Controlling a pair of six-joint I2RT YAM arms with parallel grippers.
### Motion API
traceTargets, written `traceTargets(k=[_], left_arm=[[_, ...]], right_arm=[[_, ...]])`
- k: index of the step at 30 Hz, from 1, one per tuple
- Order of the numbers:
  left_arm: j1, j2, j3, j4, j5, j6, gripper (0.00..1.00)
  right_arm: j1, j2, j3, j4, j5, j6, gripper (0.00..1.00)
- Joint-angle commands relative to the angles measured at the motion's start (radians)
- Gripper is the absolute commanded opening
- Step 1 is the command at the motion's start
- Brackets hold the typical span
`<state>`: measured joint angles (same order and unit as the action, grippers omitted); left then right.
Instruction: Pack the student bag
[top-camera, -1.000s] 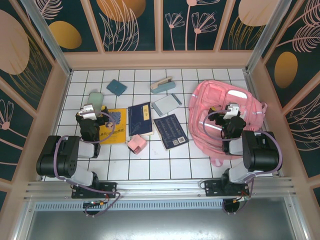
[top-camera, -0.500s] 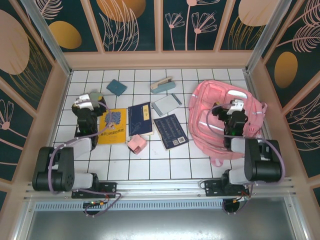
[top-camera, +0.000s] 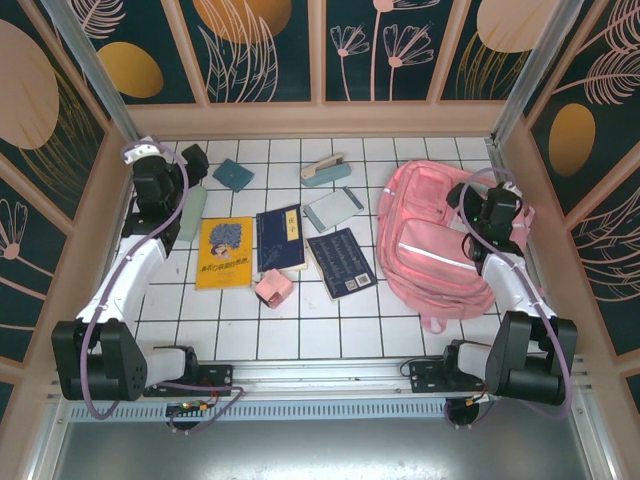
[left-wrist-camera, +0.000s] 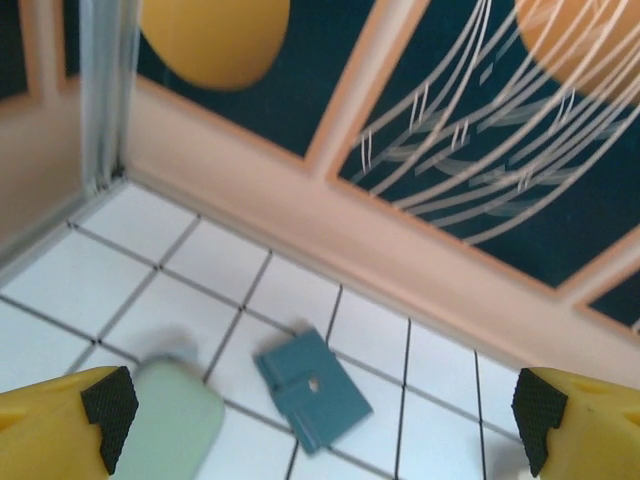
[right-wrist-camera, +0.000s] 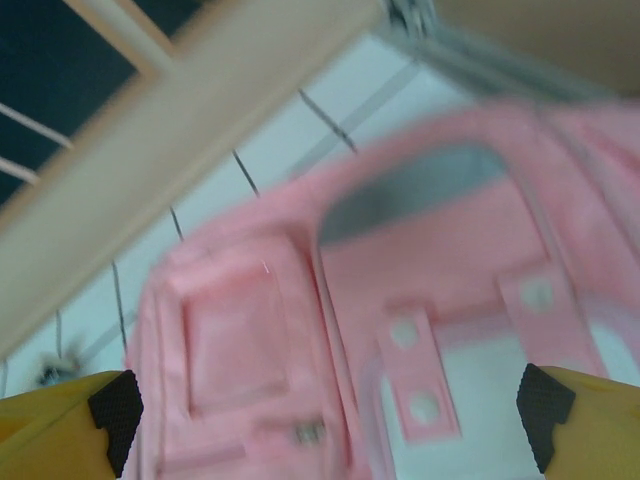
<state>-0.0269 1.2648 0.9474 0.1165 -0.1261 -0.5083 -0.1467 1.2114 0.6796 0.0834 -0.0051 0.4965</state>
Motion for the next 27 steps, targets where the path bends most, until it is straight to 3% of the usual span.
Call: traceTargets(k=[1,7,12,18,27], left_arm=[[0.004,-0.008,-0.024,-0.071,0.112,-0.086,0.97],[0.0,-0.006,-0.064,-0.062,0.215,-0.113,0.96],[-0.016,0.001,-0.068,-0.066,0.25,-0.126,0.93],[-0.106,0.044,-0.037,-0.1,0.279,-0.133,0.91],[-0.318,0.144,-0.009,-0.098,0.273,-0.205,0.84]], right_arm=[[0.017,-0.041,-0.029,-0.232,-0.043,0.048,0.99],[0.14,-0.045,-0.135,-0.264,-0.104,0.124,0.99],[0.33,0.033,-0.179,-0.102,-0.159,0.258,0.99],[0.453,0.242,-0.023,-0.036,-0.183,0.303,0.99],[0.498,0.433,0.208,-0.001,-0.241,0.294,0.99]])
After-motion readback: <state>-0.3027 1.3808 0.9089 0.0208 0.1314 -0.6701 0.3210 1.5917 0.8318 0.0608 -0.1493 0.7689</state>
